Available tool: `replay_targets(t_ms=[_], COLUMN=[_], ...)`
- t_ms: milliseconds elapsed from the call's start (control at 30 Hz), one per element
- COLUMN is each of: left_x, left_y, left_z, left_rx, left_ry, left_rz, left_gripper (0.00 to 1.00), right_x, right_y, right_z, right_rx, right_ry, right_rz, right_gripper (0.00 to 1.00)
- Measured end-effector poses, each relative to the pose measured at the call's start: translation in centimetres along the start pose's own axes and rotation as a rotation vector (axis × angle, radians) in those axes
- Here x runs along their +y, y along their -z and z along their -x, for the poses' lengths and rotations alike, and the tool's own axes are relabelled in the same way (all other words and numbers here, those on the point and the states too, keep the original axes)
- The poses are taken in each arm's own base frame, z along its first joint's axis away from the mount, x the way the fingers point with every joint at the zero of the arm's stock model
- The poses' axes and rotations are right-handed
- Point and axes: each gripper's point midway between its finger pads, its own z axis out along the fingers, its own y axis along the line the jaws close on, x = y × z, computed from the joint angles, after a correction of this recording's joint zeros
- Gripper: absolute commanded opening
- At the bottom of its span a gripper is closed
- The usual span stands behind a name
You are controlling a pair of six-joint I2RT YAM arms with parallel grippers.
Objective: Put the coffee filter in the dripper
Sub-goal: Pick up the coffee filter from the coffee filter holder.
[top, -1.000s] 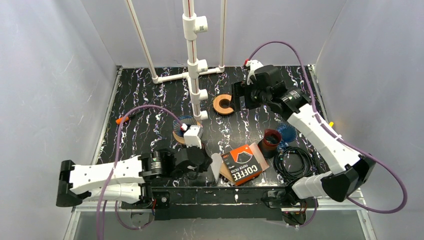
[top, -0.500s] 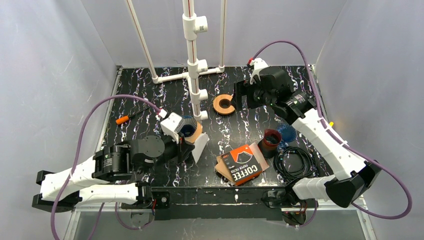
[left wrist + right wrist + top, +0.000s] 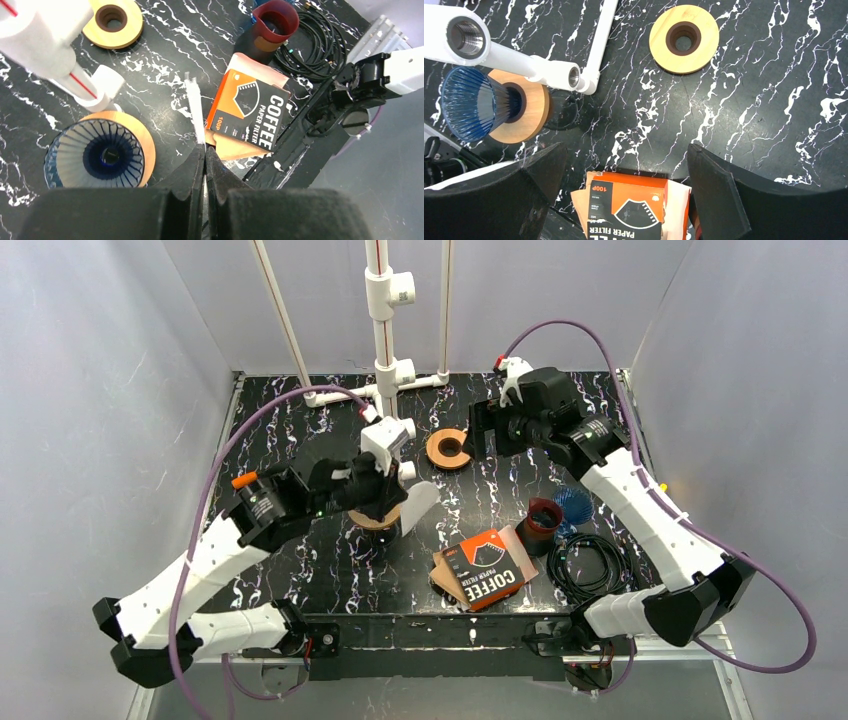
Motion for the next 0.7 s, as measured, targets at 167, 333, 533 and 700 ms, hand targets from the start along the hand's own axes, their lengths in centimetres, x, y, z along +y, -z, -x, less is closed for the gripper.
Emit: replay_targets(t_ms=[167,333,533,700], left_x=[0.8,2.7,2.6,1.8], left_y=[-1.1,-1.1,-0.5,0.5], left_z=[1.5,2.5,2.6,2.6], left_rx=[0.021,0.012,-0.015,-0.086], left_ry=[-0.015,-0.039,-0.157,-0.284], left_rz=[-0.097,-0.178,-0.275,-0.326], left_gripper=[0.0,0.0,0.0,0.0], right_x=[0.4,1.8,4.1,5.7], right_y=[0.4,0.1,0.4,0.9], right_z=[0.6,0.2,-0.4,0.0], right_rx=[0.009,0.047,0.083,0.075], right_ry=[-0.022,-0.024,-0.014,0.0], right_rz=[0.061,0.16,0.301,0.402], right_gripper=[0.98,0.98,0.98,0.98])
